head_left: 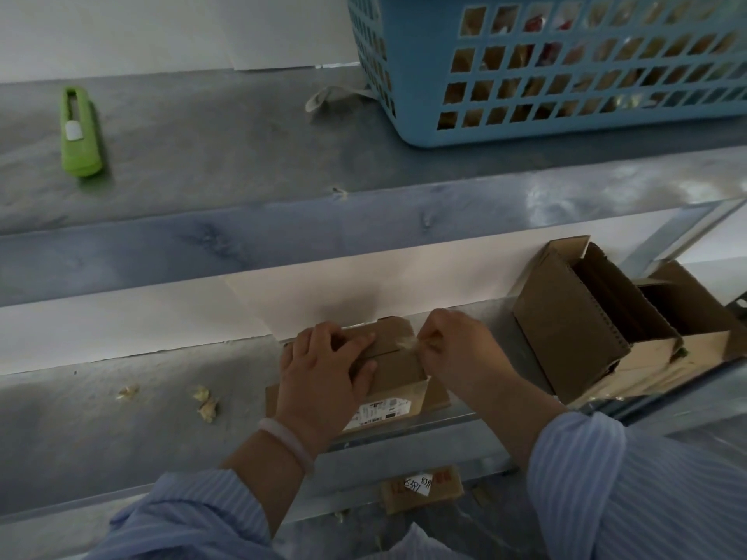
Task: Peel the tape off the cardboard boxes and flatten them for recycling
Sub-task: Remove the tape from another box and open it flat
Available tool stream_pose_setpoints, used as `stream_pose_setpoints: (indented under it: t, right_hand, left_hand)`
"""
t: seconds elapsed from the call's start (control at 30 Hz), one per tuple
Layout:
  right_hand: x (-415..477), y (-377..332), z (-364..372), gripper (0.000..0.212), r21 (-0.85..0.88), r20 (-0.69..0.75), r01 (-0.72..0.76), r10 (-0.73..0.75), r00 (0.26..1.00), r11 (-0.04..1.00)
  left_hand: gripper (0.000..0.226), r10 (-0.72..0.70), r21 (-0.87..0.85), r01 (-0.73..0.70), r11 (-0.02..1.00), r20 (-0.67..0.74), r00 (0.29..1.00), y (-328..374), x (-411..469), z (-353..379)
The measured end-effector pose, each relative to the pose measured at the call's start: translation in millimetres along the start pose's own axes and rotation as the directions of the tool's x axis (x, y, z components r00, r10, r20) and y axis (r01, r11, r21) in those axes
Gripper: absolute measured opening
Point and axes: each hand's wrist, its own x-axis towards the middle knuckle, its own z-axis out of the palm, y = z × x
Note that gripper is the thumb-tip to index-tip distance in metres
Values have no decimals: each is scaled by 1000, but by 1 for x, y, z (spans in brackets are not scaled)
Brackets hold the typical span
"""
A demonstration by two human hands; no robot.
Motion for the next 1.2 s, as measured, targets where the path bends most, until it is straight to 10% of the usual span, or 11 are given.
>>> stream_pose_setpoints:
  t: [0.27,0.43,0.57,0.67,0.83,1.2]
  right_hand:
    - [3,0,-3,9,-113,-122,306,-319,940,945]
    - [0,-5,16,23,-73,49,399,-396,917,914]
    - [-8,11,12,41,324,193,119,-189,963,939]
    - [-20,19,10,47,659,73,-157,145,987,736]
    - [-44,27,20,25,439,292,-415,310,905,797]
    - [-49,16,24,6,448,138,-382,360,923,808]
  left_hand:
    - [45,-2,0,2,1000,16,1000,1,1,-1]
    - [47,-3,-6,3,1000,24,1000,1,1,0]
    - [48,2,-15,-1,1000,34,999,0,1,1]
    - [48,0,-18,0,1000,39,999,-2,1,2]
    - [39,-2,9,2,1000,32,999,-2,2,6]
    - [38,-19,20,18,1000,53,998,0,3,4]
